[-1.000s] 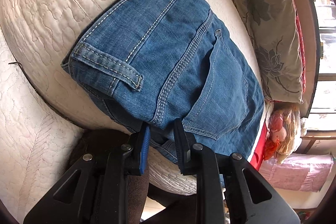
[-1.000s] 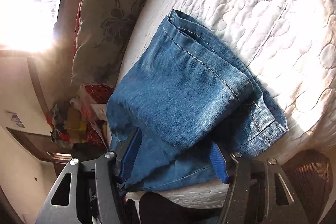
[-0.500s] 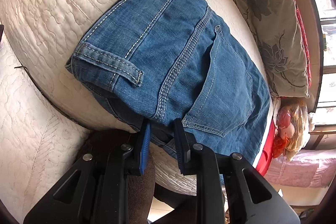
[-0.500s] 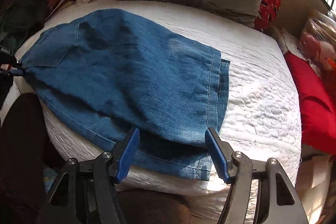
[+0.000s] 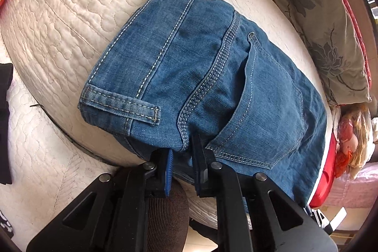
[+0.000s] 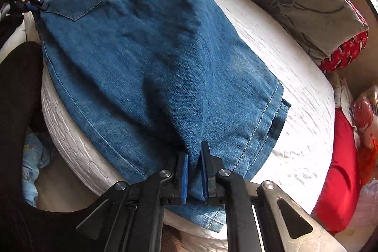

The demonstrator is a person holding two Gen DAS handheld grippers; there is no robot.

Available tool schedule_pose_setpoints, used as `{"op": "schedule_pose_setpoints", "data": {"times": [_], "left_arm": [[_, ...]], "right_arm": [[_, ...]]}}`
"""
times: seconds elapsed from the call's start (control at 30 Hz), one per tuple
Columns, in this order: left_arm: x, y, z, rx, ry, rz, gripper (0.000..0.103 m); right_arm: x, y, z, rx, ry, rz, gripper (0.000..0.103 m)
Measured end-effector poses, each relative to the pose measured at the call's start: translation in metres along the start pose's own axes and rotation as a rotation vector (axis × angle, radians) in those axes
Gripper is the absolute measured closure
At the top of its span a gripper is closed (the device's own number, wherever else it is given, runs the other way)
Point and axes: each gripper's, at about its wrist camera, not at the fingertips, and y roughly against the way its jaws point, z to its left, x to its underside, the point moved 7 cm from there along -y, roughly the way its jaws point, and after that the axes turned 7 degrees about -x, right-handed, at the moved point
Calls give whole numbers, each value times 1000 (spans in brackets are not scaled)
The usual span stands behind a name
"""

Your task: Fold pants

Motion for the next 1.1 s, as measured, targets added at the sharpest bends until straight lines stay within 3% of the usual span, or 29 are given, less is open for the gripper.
{"op": "schedule_pose_setpoints", "data": {"times": [0.2, 0.33, 0.43, 0.47, 0.6, 0.7, 0.8, 0.83, 0.87, 0.93, 1.0, 1.1], "left_arm": [[12, 13, 16, 28, -11, 4, 91], [21, -15, 29, -9, 8, 100, 91], [24, -12, 30, 17, -21, 119, 91], [24, -4, 28, 29, -53, 109, 91], [25, 38, 20, 144, -166, 74, 91], [-3, 72, 16, 146, -177, -48, 91], [-40, 92, 20, 184, -102, -89, 89], [-54, 91, 20, 206, -81, -80, 80], [-70, 87, 21, 207, -71, -80, 64], [-97, 75, 27, 137, -50, -116, 51], [-113, 50, 27, 123, -33, -63, 51], [-126, 16, 23, 161, 23, 37, 51]], "right_arm": [[25, 24, 7, -57, -107, -31, 95], [52, -3, 7, -60, -176, 36, 93], [59, -6, 7, -54, -224, 36, 85], [58, 1, 5, -68, -252, 17, 78], [50, 49, -23, -146, -414, -131, 53], [40, 81, -59, -164, -558, -276, 38], [29, 85, -90, -196, -706, -352, 38], [20, 79, -100, -213, -741, -365, 38], [15, 74, -106, -235, -774, -376, 38], [7, 57, -118, -278, -853, -382, 38], [2, 36, -130, -310, -943, -368, 38], [-2, 9, -141, -337, -1032, -361, 38]]}}
